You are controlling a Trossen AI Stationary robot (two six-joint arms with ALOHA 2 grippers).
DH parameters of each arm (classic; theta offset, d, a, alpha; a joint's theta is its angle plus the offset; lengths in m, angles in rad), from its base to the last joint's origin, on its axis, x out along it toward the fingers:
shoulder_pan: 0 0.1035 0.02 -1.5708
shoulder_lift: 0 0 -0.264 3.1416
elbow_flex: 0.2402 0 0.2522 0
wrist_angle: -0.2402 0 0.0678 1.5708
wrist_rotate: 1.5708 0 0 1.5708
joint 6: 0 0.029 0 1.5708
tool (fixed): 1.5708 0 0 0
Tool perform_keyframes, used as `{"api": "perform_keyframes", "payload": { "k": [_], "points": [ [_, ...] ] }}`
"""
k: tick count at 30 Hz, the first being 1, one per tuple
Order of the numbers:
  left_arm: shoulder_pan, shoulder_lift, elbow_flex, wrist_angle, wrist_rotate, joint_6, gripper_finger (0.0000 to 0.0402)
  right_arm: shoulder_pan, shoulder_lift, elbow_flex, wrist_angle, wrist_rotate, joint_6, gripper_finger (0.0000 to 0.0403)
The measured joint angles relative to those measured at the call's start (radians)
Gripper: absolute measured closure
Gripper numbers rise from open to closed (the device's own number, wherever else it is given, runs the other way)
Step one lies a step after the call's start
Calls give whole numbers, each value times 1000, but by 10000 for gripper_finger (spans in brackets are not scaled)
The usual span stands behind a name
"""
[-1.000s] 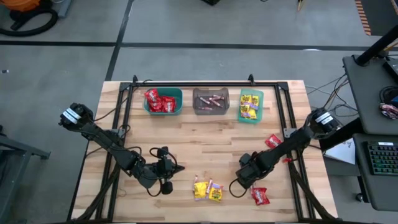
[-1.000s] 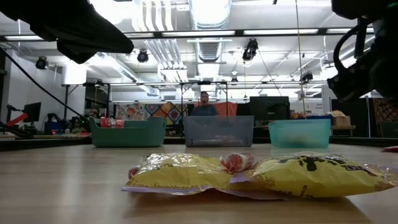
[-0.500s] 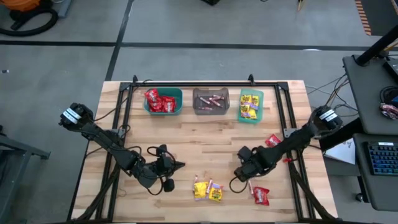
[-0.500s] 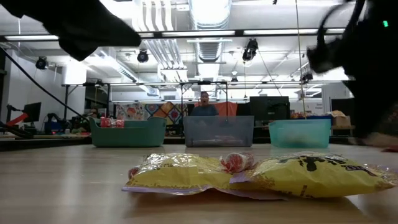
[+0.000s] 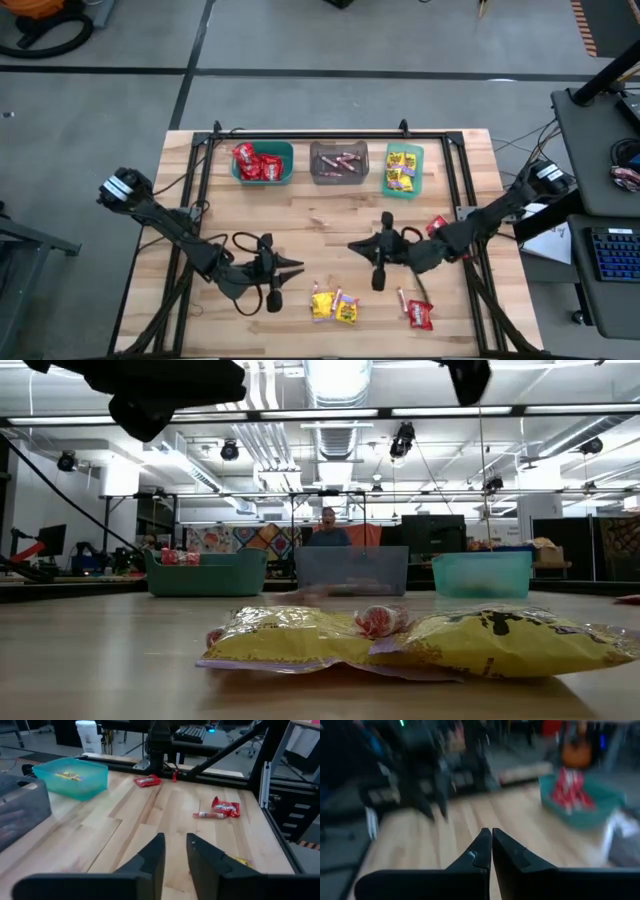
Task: Sort candy
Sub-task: Put the white candy into the black bin
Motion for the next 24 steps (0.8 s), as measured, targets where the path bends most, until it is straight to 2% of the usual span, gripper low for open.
{"api": "perform_keyframes", "payload": {
  "k": [2, 6, 9, 11, 17, 20, 24],
  "points": [
    [0, 6, 0, 0, -2, -4, 320, -28, 2, -11, 60, 6, -72, 394],
    [-11, -11, 0, -68, -4, -4, 296, -129, 12, -11, -13, -9, -72, 394],
    [-29, -68, 0, -204, -4, -4, 289, -232, 41, -11, -87, -179, -105, 394],
    [-29, -102, 1, -322, -4, -4, 288, -302, 70, -11, -93, -253, -107, 394],
    [-19, -179, 0, -577, -7, 47, 287, -449, 206, -11, 78, -364, -208, 394],
    [-13, -209, -1, -628, -7, 54, 287, -475, 295, 2, 207, -443, -257, 386],
    [-12, -215, -10, -638, -10, -8, 287, -479, 413, 81, 190, -447, -264, 354]
  ]
}}
